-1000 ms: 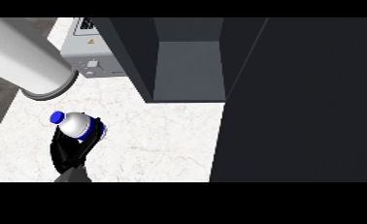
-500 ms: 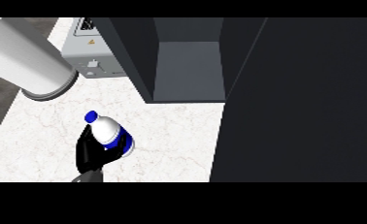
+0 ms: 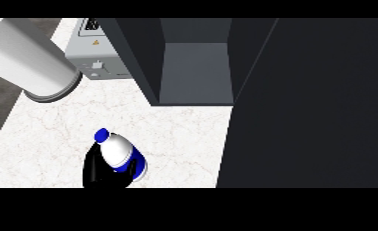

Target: Pick up the bottled water, place it into the cabinet and close the cabinet

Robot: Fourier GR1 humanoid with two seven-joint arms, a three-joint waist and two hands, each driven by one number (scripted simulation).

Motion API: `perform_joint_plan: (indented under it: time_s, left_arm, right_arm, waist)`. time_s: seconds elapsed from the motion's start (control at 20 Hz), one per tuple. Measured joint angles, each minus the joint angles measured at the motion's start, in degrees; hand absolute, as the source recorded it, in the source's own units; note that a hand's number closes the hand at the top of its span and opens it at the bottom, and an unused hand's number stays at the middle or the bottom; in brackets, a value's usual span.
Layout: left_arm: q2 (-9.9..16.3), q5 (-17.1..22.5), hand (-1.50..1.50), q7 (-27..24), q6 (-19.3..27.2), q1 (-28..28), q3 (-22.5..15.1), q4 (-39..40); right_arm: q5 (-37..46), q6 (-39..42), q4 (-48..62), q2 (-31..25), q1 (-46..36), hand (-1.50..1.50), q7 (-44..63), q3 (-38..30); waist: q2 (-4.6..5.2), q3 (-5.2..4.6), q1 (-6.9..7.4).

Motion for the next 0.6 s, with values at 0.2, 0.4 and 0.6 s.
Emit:
perform_joint_plan:
  time_s: [0.2,0.4,0.6]
  left_arm:
    - [-0.1,0.7,1.5,3.8,3.0,2.1,-4.4,-6.7]
    - [-0.2,2.7,1.5,10.1,5.4,4.8,-8.5,-16.0]
    - [-0.3,3.7,1.5,14.3,9.4,5.3,-12.1,-21.8]
  right_arm:
    - [0.2,-0.6,0.0,0.0,0.3,-1.5,-0.4,1.3]
    - [0.1,-0.6,0.0,-0.3,-0.7,-1.5,0.7,0.3]
    - [0.3,-1.3,-0.1,0.0,-1.3,-1.5,1.3,0.6]
  waist:
    - [0.03,-0.02,-0.08]
    - [0.04,-0.02,0.04]
    - [0.06,-0.03,-0.06]
